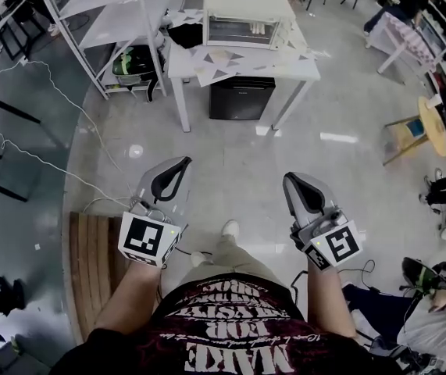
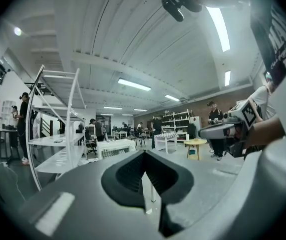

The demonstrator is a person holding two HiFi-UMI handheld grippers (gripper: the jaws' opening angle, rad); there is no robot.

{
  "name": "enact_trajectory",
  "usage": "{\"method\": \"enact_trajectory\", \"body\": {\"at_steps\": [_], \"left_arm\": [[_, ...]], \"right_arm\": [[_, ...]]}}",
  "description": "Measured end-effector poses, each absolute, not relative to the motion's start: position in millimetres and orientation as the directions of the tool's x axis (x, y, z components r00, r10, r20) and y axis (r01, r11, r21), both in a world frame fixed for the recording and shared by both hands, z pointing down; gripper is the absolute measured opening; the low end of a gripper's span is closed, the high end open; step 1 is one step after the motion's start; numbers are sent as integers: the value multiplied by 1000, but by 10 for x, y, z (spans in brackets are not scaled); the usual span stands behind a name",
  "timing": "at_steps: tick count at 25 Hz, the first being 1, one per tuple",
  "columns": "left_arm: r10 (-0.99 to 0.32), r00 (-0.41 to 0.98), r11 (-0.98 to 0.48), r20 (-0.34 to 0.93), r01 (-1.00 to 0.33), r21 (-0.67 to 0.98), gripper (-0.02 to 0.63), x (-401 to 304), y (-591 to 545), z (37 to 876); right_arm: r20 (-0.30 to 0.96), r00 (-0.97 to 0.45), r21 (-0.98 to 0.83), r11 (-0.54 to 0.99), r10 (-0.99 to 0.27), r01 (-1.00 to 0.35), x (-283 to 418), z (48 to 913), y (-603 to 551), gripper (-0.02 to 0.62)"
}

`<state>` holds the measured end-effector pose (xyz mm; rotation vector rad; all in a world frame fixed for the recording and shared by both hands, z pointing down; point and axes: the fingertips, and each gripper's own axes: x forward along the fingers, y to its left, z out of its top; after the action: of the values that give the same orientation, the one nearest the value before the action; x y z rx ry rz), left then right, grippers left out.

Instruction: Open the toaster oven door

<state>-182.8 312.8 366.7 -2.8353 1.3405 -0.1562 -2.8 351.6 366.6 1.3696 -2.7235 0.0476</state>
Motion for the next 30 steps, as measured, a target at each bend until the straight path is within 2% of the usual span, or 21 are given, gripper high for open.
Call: {"method": "enact_trajectory", "body": {"at_steps": [15, 30], "left_arm": [[-759, 643, -650, 102, -756, -73, 0, -1271, 2240, 3602], [-808, 581, -589, 94, -803, -92, 0, -1016, 1824, 3486]], "right_arm": [[93, -645, -41, 644, -759, -764, 273, 3775, 2552, 25], [92, -691, -71, 687, -717, -723, 634, 3854, 2104, 25]]}}
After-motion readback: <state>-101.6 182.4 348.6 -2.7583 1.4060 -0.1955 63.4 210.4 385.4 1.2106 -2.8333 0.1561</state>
